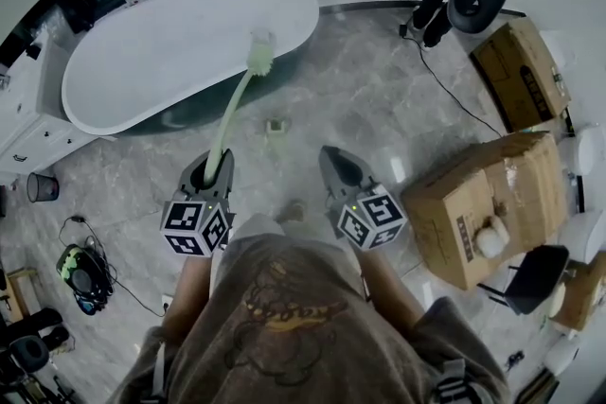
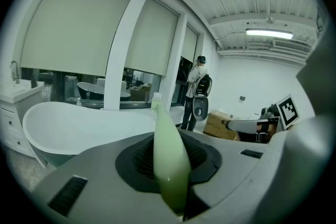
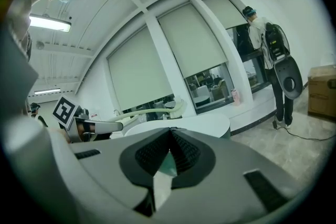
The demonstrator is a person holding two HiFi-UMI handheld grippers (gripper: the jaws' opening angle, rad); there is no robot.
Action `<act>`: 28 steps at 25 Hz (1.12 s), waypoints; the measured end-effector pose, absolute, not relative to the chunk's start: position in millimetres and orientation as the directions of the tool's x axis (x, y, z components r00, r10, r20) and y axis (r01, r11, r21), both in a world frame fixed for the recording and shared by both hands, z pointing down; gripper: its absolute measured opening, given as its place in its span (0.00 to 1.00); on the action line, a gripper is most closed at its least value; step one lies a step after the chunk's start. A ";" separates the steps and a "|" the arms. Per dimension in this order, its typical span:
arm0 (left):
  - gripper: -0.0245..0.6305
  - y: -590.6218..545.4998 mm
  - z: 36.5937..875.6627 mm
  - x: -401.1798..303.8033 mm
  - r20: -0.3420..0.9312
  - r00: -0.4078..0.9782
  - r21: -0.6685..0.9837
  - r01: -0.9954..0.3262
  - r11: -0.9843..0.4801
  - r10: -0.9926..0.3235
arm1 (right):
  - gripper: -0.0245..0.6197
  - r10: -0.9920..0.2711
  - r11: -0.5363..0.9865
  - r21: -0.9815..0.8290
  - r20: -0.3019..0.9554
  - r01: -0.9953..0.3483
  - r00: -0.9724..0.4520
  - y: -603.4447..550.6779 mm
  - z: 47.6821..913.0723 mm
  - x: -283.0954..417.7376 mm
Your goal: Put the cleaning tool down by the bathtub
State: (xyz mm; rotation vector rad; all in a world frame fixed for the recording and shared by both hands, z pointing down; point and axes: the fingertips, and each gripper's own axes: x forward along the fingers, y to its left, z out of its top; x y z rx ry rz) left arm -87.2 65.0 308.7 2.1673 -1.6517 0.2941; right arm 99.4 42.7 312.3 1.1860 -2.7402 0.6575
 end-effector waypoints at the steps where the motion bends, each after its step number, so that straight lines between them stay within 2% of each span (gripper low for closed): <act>1: 0.15 62.1 310.0 -88.7 0.401 0.277 0.186 -0.958 -0.218 -0.873 | 0.02 -0.673 0.606 -0.356 0.246 -0.711 -0.697 39.8 314.1 98.1; 11: 0.15 16.8 320.2 -108.3 0.408 0.278 0.194 -0.957 -0.215 -0.870 | 0.02 -0.664 0.600 -0.353 0.281 -0.718 -0.693 0.7 321.0 75.3; 28: 0.15 -80.0 352.0 -145.4 0.428 0.349 0.186 -0.937 -0.297 -0.833 | 0.02 -0.684 0.571 -0.359 0.290 -0.739 -0.669 -98.6 341.6 16.0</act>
